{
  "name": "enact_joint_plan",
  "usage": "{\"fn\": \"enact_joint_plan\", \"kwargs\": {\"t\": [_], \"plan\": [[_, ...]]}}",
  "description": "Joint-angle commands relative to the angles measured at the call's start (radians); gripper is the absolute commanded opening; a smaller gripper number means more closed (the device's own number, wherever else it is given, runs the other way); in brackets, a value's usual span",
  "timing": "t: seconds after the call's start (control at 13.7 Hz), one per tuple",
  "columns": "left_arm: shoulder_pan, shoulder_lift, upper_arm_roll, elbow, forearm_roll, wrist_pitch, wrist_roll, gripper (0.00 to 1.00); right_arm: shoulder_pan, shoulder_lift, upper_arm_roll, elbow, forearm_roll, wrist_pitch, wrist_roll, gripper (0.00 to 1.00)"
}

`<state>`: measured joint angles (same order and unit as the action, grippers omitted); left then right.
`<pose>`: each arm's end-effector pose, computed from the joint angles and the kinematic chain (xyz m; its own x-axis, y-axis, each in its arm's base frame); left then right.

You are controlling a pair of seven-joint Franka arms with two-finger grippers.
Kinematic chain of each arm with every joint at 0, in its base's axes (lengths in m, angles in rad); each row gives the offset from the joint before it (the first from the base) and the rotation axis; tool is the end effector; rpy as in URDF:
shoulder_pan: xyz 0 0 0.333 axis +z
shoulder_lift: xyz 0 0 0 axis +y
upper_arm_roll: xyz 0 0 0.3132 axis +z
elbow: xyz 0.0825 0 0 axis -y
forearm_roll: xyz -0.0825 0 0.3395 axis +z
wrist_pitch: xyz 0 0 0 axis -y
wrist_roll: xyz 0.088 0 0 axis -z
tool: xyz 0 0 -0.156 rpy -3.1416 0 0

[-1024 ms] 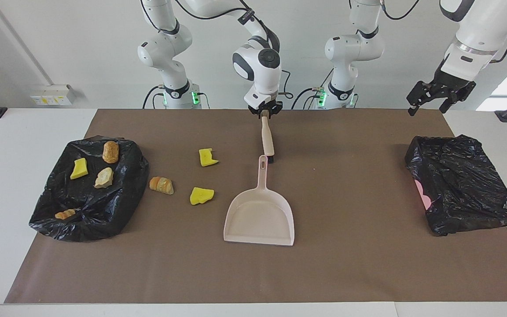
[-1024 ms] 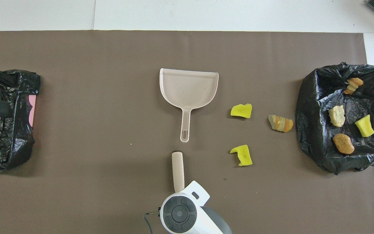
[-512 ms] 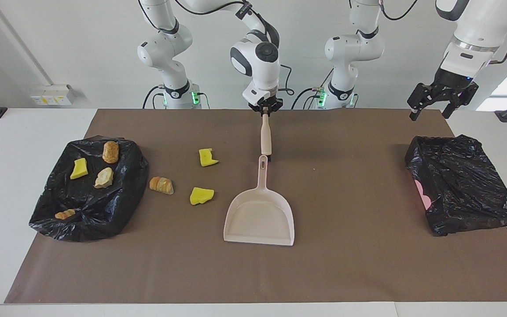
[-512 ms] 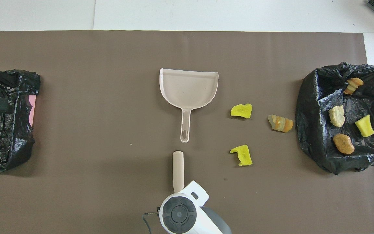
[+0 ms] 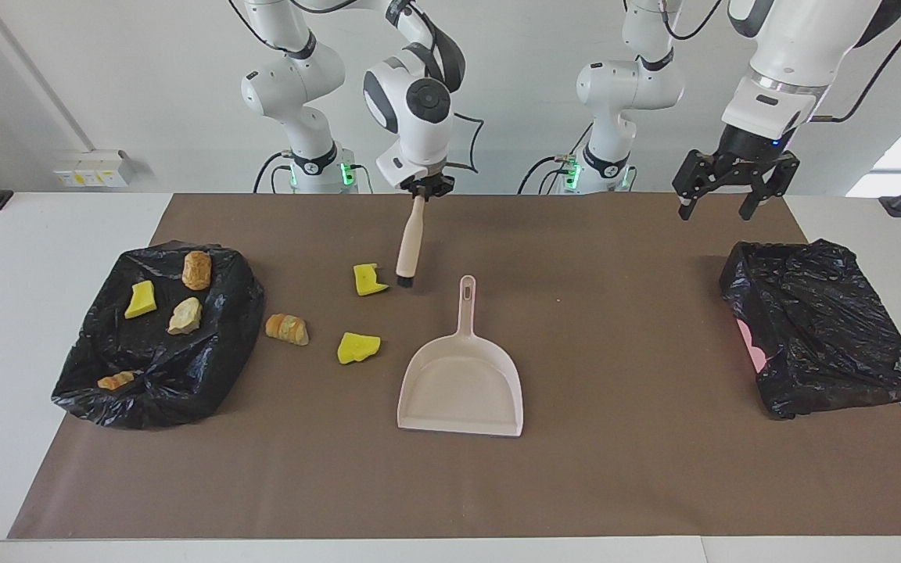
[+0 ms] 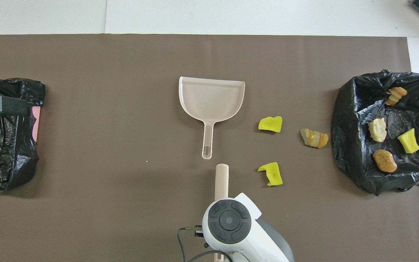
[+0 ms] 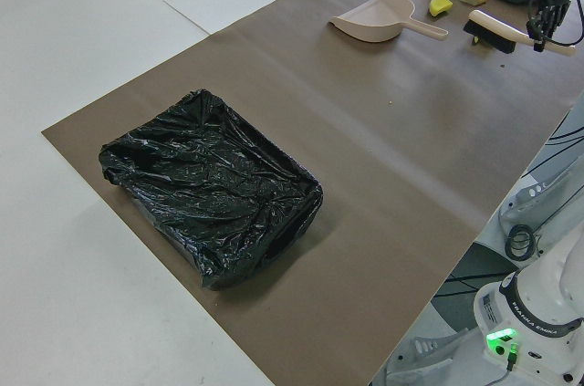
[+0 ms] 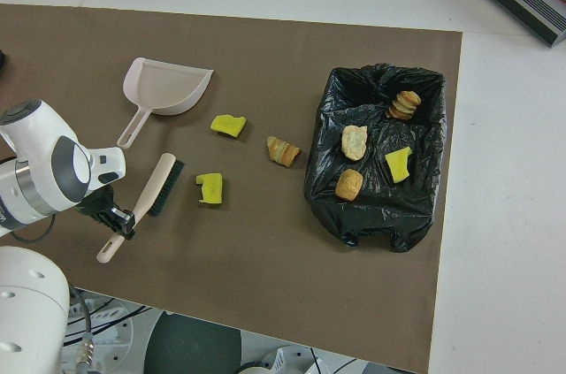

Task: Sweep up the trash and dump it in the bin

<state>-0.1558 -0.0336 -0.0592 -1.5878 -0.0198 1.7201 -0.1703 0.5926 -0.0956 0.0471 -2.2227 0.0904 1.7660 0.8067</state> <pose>0.5098 -0.1147 0.5976 0.9864 -0.0393 0.1597 -0.0471 -0.9979 0.0455 0.3229 0.2556 0.3668 0.9286 -0.2222 -0.2970 -0.1651 -0.9646 0.2057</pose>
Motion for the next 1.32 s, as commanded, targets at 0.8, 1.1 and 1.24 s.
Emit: {"fn": "enact_joint_plan", "kwargs": {"t": [0.8, 1.1, 1.24], "plan": [[-0.432, 0.343, 0.012, -0.078, -0.011, 0.404, -0.293, 1.0, -0.419, -0.015, 0.013, -0.156, -0.403, 0.137, -0.129, 0.0], [-0.464, 0.35, 0.012, -0.144, -0.008, 0.489, -0.282, 1.0, -0.448, 0.013, 0.014, -0.178, -0.405, 0.229, -0.219, 0.0], [-0.461, 0.351, 0.012, -0.144, -0.008, 0.489, -0.279, 1.0, -0.429, 0.014, 0.017, -0.176, -0.402, 0.224, -0.286, 0.0]]}}
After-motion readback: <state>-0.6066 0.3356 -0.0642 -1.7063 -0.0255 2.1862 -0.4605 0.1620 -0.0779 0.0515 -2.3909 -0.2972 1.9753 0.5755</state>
